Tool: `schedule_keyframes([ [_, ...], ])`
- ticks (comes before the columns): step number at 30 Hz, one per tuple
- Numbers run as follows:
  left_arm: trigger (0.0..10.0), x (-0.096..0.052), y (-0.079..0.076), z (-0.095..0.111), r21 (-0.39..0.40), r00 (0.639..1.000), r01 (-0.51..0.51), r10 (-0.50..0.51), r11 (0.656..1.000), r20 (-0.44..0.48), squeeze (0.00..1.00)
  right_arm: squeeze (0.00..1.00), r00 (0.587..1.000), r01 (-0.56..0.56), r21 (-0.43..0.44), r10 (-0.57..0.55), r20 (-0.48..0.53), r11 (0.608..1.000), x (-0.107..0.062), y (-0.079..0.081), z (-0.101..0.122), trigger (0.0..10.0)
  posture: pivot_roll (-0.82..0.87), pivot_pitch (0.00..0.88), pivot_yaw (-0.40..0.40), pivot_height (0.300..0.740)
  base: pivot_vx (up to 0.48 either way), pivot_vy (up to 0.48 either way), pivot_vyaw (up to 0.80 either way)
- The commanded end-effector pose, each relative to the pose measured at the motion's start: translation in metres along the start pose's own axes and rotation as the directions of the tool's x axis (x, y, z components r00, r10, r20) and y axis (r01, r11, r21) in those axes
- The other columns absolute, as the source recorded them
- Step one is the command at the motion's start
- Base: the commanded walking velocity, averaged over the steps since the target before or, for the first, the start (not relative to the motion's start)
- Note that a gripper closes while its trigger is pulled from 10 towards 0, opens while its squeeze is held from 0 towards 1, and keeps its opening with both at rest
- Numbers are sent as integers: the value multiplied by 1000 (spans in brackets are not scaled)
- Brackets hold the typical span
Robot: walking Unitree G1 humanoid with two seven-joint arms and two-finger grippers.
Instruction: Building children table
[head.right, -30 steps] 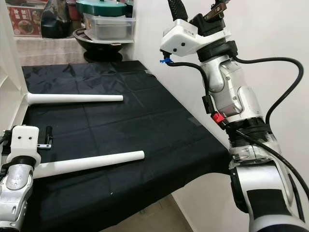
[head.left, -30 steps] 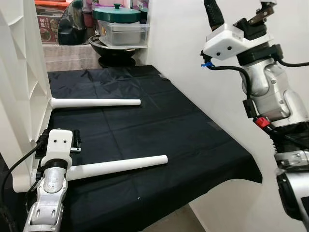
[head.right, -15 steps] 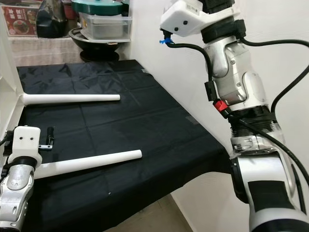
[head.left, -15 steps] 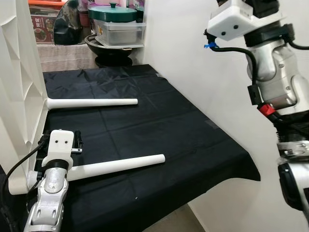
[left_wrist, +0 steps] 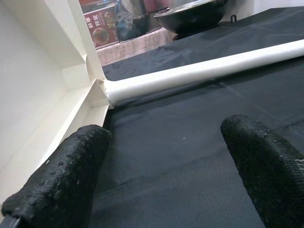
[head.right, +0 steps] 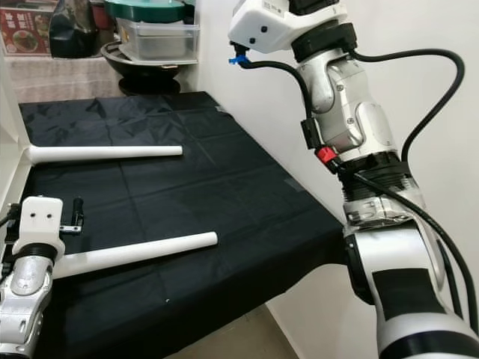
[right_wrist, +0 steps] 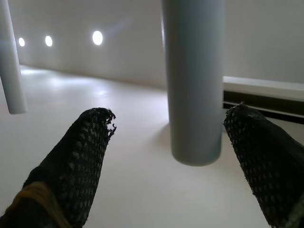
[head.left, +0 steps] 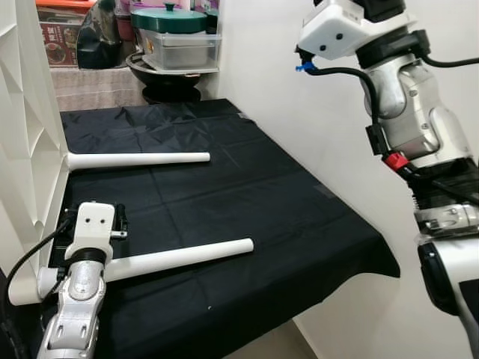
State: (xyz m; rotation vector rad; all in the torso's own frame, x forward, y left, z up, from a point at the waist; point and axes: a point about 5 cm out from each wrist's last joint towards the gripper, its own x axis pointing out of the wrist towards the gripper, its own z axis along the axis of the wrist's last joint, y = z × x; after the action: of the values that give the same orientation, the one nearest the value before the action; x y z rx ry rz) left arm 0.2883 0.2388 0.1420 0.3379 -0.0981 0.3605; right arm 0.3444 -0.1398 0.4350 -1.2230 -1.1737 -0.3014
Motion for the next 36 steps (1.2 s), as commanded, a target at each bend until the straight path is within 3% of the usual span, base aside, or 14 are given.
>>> schedule_keyframes([
  [1, 10000, -3, -4, -4, -3, 1000, 5, -5, 1000, -21, 0, 0, 1000, 8, -16, -8, 8, 1000, 9, -2, 4, 10000, 96, 0, -138, 740, 0, 0, 0],
  [14, 10000, -4, -5, -5, -2, 1000, 12, -12, 1000, -28, 0, 0, 1000, 4, -3, -4, -14, 1000, 27, 0, 6, 10000, 92, 0, -137, 740, 0, 0, 0],
  [15, 10000, -4, -5, -5, -1, 1000, 10, -10, 1000, -28, 0, 0, 1000, -2, 9, 2, -14, 1000, 29, 0, 7, 157, 93, 0, -138, 740, 0, 0, 0],
  [28, 10000, -3, 11, -5, 20, 999, -35, 35, 999, -24, 0, 0, 1000, -17, 15, 17, -16, 1000, 38, -2, 6, 0, 105, 0, -141, 740, 0, 0, 0],
  [31, 10000, 2, 29, -4, 46, 997, -71, 72, 996, -18, 0, 0, 999, -29, 13, 29, -27, 999, 40, -3, 3, 0, 112, 0, -140, 740, 0, 0, 0],
  [36, 10000, 6, 43, 1, 66, 995, -96, 97, 993, -1, 0, 0, 997, -44, 21, 45, -62, 999, 40, -4, -4, 0, 116, 0, -139, 740, 0, 0, 0],
])
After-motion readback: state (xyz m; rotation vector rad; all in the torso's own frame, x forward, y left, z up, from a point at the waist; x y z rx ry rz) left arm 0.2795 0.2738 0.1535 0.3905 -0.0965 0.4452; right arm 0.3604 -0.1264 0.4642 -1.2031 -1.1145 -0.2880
